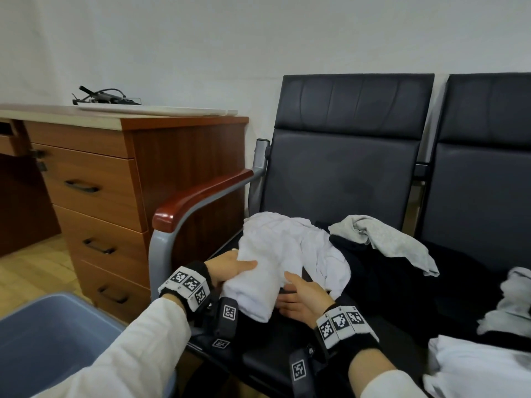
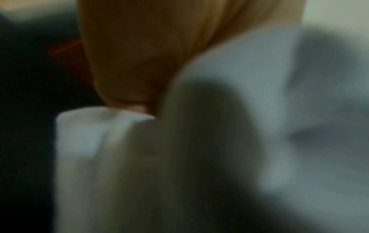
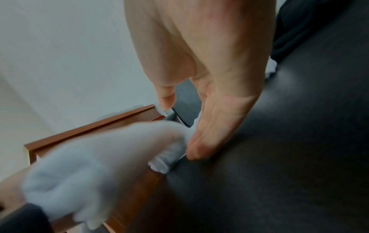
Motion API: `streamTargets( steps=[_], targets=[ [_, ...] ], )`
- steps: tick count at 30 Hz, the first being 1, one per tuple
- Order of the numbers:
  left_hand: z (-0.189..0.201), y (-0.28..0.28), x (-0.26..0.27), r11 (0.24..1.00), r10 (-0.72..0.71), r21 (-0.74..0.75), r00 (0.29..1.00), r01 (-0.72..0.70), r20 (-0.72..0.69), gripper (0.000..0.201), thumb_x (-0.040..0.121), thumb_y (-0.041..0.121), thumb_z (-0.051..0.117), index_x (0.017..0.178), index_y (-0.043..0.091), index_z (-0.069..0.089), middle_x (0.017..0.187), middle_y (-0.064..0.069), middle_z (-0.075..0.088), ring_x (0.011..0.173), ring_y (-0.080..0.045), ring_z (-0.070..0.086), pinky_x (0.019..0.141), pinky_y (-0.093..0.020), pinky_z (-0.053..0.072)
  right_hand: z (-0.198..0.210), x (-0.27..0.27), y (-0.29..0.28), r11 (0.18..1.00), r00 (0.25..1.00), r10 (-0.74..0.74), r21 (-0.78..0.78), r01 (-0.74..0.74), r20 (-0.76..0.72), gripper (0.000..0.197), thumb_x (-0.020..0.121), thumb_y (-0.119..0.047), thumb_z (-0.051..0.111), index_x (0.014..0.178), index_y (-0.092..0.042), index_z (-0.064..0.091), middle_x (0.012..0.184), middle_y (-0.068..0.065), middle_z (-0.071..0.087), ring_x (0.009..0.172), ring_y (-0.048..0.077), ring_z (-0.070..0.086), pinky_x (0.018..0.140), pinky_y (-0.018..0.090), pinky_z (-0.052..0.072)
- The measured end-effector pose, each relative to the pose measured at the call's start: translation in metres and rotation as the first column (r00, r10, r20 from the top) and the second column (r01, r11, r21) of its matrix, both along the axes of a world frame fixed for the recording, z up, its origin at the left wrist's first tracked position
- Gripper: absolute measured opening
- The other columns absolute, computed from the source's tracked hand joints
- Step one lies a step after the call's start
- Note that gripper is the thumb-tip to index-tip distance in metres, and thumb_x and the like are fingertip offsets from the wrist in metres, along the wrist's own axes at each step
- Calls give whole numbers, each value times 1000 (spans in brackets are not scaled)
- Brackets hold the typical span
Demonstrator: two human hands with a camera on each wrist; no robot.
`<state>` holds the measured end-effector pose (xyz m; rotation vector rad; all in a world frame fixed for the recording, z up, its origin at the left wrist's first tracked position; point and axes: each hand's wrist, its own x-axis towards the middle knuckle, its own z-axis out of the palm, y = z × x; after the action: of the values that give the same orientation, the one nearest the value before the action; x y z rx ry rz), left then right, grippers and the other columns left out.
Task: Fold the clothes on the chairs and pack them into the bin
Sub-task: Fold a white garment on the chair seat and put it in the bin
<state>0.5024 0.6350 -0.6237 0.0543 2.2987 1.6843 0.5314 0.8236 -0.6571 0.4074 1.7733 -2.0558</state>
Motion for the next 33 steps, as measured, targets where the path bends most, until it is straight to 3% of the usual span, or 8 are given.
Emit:
streamTargets(
  steps=[4, 7, 12, 16, 23, 25, 30, 33],
  targets=[
    [15, -2, 15, 991, 24, 135, 1000, -22, -10, 7, 94, 22, 54, 91, 18, 59, 85, 2, 63, 71, -7, 64, 57, -17, 52, 6, 3, -1, 932, 997, -66, -353, 79, 48, 57, 83, -52, 65, 105, 0, 54, 99, 23, 69, 97, 35, 66, 81, 44, 54],
    [17, -4, 18, 997, -19, 79, 1000, 20, -10, 9, 95, 19, 53, 87, 22, 58, 83, 6, 62, 59, 3, 65, 53, -11, 49, 12, 3, -5, 820, 992, -124, -563, 102, 0, 43, 87, -44, 64, 108, -6, 63, 98, 18, 73, 89, 31, 71, 80, 42, 57],
    [2, -26, 35, 997, -68, 38, 977, 62, 201, 26, 89, 34, 59, 100, 11, 63, 83, 1, 69, 68, -5, 65, 66, -19, 52, 3, -17, -4, 883, 948, -318, -372, 286, -25, 48, 77, -21, 75, 120, -7, 60, 115, 14, 66, 102, 28, 63, 73, 36, 53],
    [-8, -50, 46, 986, -160, 105, 926, 132, 341, 56, 55, 35, 88, 99, 7, 65, 78, -4, 69, 66, -12, 66, 62, -23, 55, -2, -24, 0, 885, 906, -411, -282, 371, -100, 59, 72, -24, 77, 125, -7, 56, 118, 14, 64, 100, 28, 63, 65, 32, 52],
    [-9, -68, 41, 962, 138, 190, 952, -194, 275, 31, 88, 14, 63, 116, 4, 58, 111, -18, 58, 103, -28, 57, 81, -38, 57, 3, -26, -1, 897, 947, -277, -396, 195, -162, 33, 85, -10, 63, 117, -6, 58, 118, 14, 63, 108, 29, 60, 81, 37, 52],
    [-7, -76, 43, 943, 218, 203, 950, -264, 222, 20, 91, 15, 59, 109, 5, 59, 106, -16, 62, 97, -27, 60, 81, -39, 53, 7, -22, -8, 928, 966, -176, -358, 99, -188, 33, 85, -14, 66, 117, -8, 57, 118, 13, 63, 110, 28, 59, 92, 40, 49],
    [-4, -115, 62, 933, 250, 227, 957, -278, 145, 16, 97, 15, 49, 104, 5, 58, 77, -8, 65, 63, -16, 64, 55, -26, 51, 14, -13, -43, 995, 917, -92, -77, 67, -389, 64, 80, -22, 73, 137, -20, 44, 132, 4, 53, 115, 26, 54, 98, 45, 47],
    [-9, -148, 86, 935, 243, 222, 955, -277, 168, 20, 98, 16, 45, 110, 5, 57, 89, -11, 64, 75, -19, 64, 60, -29, 56, 27, 1, -67, 983, 821, 45, 171, 65, -569, 53, 84, -21, 70, 129, -29, 44, 114, -6, 51, 104, 16, 53, 95, 40, 46]
  ],
)
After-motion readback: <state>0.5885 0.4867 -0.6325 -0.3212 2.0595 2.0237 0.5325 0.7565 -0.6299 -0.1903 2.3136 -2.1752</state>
